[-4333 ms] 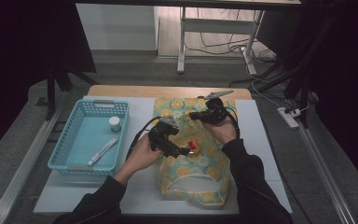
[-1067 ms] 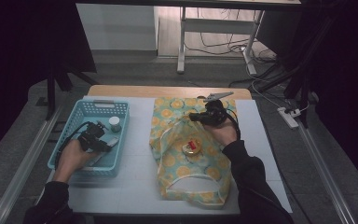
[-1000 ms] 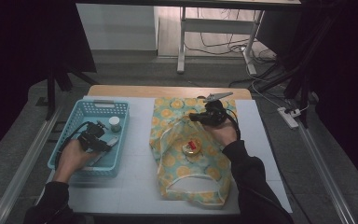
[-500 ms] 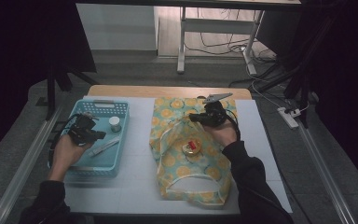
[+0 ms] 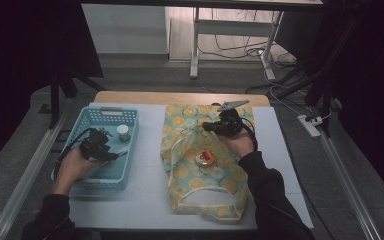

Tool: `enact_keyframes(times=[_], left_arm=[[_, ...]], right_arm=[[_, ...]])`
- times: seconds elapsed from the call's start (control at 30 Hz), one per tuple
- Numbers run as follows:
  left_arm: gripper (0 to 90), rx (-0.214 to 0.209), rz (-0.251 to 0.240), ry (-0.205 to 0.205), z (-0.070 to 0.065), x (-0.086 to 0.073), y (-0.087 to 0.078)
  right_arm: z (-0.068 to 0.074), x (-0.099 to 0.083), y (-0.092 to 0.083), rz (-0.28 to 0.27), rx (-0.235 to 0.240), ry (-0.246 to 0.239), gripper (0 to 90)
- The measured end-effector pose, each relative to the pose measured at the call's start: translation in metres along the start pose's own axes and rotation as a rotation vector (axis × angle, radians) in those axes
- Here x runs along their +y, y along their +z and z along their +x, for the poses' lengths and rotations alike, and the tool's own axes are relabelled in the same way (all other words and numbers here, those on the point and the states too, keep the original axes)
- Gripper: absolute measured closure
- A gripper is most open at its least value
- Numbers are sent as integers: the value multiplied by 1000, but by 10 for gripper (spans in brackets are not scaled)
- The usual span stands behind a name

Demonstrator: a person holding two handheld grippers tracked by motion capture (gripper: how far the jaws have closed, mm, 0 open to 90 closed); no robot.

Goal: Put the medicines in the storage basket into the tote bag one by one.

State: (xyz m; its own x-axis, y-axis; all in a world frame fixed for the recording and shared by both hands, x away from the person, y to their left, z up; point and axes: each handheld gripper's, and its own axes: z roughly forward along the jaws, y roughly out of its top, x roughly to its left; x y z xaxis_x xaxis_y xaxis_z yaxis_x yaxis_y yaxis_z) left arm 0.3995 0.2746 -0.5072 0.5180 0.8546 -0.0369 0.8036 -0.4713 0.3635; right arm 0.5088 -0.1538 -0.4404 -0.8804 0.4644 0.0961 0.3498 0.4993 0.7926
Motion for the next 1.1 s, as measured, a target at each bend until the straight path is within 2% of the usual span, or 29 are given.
enact_keyframes(times=[0.1, 0.27, 0.37, 0.43, 0.5, 0.6, 0.97, 1.1], left_arm=[[465, -22, 23, -25, 0, 5, 6], [399, -25, 57, 7, -4, 17, 15], [395, -26, 56, 4, -4, 23, 18], [437, -29, 51, -3, -3, 27, 19], [547, -37, 52, 0, -4, 30, 20], [644, -43, 72, -21, -2, 34, 20], [672, -33, 73, -39, -4, 34, 19], [677, -46, 68, -56, -2, 33, 18]], right_arm=[[0, 0, 1, 1, 3, -1, 900], [0, -1, 1, 3, 5, 3, 900], [0, -1, 1, 3, 6, 3, 900], [0, -1, 1, 4, 7, 3, 900], [0, -1, 1, 2, 9, 4, 900], [0, -2, 0, 0, 10, 4, 900], [-3, -5, -3, -7, 7, 11, 900], [-2, -4, -3, -6, 9, 9, 900]])
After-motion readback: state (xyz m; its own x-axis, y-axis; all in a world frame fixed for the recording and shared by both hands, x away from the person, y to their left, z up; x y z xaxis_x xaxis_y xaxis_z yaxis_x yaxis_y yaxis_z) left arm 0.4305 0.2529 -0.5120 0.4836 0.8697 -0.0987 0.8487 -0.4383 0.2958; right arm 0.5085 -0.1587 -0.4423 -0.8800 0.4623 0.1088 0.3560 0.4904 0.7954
